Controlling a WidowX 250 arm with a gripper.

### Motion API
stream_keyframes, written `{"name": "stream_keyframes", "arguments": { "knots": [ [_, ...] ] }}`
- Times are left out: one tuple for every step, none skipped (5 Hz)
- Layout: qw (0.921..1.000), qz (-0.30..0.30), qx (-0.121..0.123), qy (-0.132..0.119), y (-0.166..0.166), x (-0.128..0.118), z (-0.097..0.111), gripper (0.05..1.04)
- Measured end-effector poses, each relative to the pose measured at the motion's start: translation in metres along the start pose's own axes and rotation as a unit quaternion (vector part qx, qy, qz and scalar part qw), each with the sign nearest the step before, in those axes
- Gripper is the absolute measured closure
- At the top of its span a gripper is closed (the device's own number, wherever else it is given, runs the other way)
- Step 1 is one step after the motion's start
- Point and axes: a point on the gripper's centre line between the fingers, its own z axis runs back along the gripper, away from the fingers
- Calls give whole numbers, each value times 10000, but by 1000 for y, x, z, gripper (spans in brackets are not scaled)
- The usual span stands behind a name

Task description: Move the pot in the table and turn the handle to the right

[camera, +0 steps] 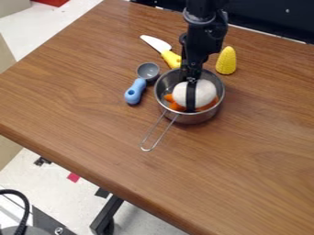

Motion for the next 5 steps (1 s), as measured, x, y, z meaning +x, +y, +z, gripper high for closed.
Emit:
{"name": "stream_keyframes", "arguments": {
  "knots": [
    [9996, 142, 123, -186, 5, -1, 17, 89],
    [9988, 339, 130, -341, 10, -3, 30, 84],
    [9966, 627, 243, -482, 19, -8, 47, 84],
    [9946, 779, 339, -594, 22, -9, 57, 84],
    [9940, 802, 273, -695, 13, -11, 75, 84]
  ]
}}
